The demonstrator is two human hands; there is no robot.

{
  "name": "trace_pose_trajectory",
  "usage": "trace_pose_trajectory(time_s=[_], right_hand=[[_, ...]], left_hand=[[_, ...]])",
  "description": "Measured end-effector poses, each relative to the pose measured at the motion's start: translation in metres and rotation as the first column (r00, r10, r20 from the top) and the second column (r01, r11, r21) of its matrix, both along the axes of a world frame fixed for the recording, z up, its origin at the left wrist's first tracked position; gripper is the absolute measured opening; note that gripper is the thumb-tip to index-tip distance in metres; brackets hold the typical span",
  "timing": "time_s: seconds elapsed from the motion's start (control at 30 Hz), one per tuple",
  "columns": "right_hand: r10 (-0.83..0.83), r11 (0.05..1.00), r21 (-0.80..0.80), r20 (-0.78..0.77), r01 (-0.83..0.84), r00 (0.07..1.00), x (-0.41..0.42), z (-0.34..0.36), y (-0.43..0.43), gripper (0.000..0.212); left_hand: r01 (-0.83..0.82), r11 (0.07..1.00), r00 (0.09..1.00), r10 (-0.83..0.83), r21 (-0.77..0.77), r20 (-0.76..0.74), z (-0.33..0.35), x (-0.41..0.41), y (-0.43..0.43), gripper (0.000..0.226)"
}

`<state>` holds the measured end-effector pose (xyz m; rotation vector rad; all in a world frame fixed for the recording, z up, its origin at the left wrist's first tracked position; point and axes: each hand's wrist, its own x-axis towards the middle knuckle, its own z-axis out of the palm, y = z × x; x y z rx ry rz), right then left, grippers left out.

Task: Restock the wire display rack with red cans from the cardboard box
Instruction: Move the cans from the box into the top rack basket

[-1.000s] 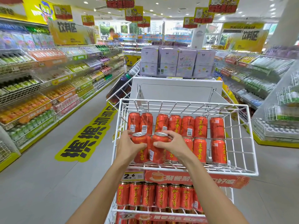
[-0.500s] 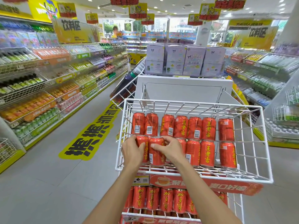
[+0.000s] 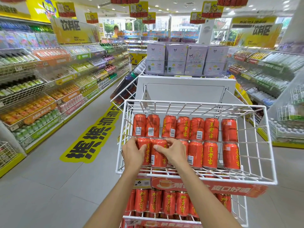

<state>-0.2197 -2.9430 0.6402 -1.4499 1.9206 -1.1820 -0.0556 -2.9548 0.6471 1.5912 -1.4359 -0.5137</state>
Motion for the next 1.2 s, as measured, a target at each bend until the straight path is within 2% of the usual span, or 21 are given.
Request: trace_pose_trajectory(time_s=[0.3,0.43,0.53,0.63,0.73,0.8,0.9,0.97,1.1,1.2], right_hand=[[0.033,0.999,0.026,-0.040,-0.032,0.999,0.001,0.005,0.003,0.044],[0.047,0.996,0.085,-0.143,-0.035,0.989,0.003,0.017,0.009,0.082],[0.062,0.997,0.068,-0.226,-0.048,0.972,0.003,0.029,0.024,0.089],[0.112,0.993,0.018,-0.405,-0.115,0.907,0.001,0.040,0.049,0.078],[0.216,0.976,0.095,-0.565,-0.198,0.796,0.001,0.049,0.083,0.077],[0.259,0.966,0.160,-0.618,-0.204,0.742,0.003,0.052,0.111,0.080],[0.295,0.954,0.235,-0.638,-0.185,0.712,0.003,0.053,0.159,0.080],[0.288,0.955,0.254,-0.664,-0.154,0.690,0.004,0.050,0.192,0.078],[0.256,0.962,0.250,-0.684,-0.111,0.683,0.002,0.047,0.242,0.074],[0.266,0.959,0.261,-0.714,-0.106,0.648,0.007,0.027,0.272,0.075]], left_hand=[[0.013,1.000,0.999,-0.013,0.017,0.048,0.000,0.000,-0.002,0.020],[0.057,0.997,0.983,-0.065,0.053,0.170,0.008,0.002,0.006,0.024],[0.130,0.992,0.956,-0.127,0.009,0.263,0.020,0.007,0.022,0.024],[0.291,0.956,0.866,-0.246,-0.039,0.436,0.036,0.020,0.048,0.032],[0.439,0.898,0.645,-0.344,0.037,0.682,0.050,0.032,0.078,0.052],[0.453,0.886,0.523,-0.358,0.104,0.773,0.053,0.035,0.100,0.060],[0.435,0.885,0.408,-0.355,0.163,0.841,0.053,0.037,0.135,0.064],[0.463,0.870,0.376,-0.365,0.169,0.852,0.050,0.041,0.157,0.066],[0.517,0.846,0.393,-0.369,0.130,0.842,0.044,0.049,0.191,0.063],[0.538,0.821,0.370,-0.435,0.192,0.821,0.020,0.058,0.216,0.061]])
